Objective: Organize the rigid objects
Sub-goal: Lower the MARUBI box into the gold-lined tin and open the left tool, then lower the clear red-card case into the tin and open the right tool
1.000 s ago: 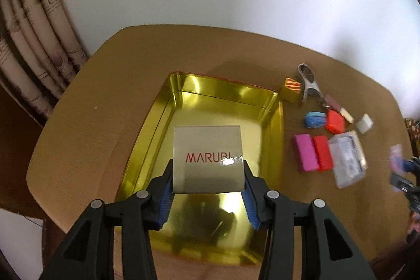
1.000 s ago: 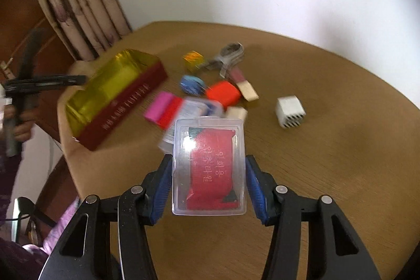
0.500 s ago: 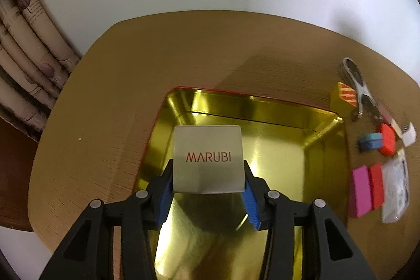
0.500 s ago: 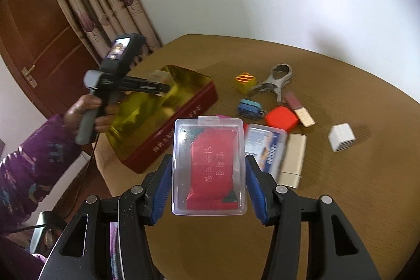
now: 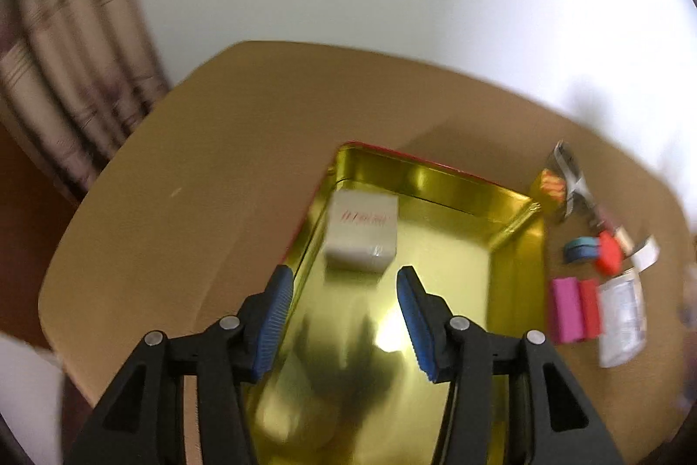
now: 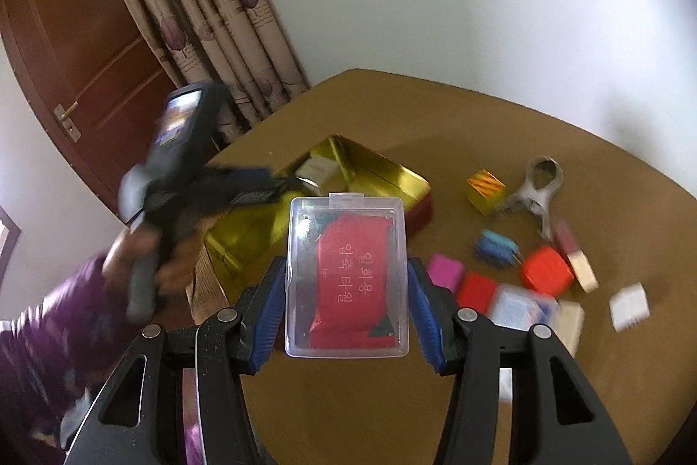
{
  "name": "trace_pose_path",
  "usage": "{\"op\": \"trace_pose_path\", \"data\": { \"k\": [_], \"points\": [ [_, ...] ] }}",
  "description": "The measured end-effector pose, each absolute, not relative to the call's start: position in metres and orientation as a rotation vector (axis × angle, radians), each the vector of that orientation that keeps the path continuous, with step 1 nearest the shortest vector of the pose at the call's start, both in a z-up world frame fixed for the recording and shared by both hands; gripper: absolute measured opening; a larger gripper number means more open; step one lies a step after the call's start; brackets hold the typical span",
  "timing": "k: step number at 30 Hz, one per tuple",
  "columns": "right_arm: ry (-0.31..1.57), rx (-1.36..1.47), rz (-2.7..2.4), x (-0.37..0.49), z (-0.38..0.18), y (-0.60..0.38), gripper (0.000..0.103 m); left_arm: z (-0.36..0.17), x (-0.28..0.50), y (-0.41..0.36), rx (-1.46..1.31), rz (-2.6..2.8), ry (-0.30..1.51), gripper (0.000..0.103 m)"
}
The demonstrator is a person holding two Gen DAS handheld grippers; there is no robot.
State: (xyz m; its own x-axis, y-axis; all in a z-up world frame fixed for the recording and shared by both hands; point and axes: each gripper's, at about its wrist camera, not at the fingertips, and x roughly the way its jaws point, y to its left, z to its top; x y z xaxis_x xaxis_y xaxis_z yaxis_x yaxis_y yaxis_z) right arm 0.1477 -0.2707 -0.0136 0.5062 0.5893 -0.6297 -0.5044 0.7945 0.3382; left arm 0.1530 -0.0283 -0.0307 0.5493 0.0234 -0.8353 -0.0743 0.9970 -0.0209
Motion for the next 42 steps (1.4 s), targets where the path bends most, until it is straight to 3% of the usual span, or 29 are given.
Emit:
{"op": "trace_pose_path", "data": {
  "k": [10,25,27,28,37,42],
  "points": [
    [0.928,0.048,0.625,0.252,-0.054,-0.19,0.05,-0.025,0.015,0.006,-0.255,0.183,0.947,0.053],
    [0.99,-0.014,0.476,0.292,-0.101,-0.149,0.053,-0.031,0.01,-0.009,-0.147,0.159,0.906,0.053],
    [0.985,0.005,0.481,0.291,-0.1,-0.152,0.07,-0.03,0.01,-0.014,-0.117,0.157,0.901,0.053],
    [0.973,0.018,0.476,0.288,-0.097,-0.156,0.073,-0.03,0.009,-0.018,-0.104,0.157,0.899,0.053],
    [0.675,0.236,0.448,0.209,-0.04,-0.245,0.074,-0.026,0.0,-0.04,-0.025,0.088,0.845,0.053],
    [0.639,0.189,0.218,0.131,-0.055,-0.346,0.077,-0.017,-0.006,-0.067,0.01,-0.051,0.843,0.053]
  ]
}}
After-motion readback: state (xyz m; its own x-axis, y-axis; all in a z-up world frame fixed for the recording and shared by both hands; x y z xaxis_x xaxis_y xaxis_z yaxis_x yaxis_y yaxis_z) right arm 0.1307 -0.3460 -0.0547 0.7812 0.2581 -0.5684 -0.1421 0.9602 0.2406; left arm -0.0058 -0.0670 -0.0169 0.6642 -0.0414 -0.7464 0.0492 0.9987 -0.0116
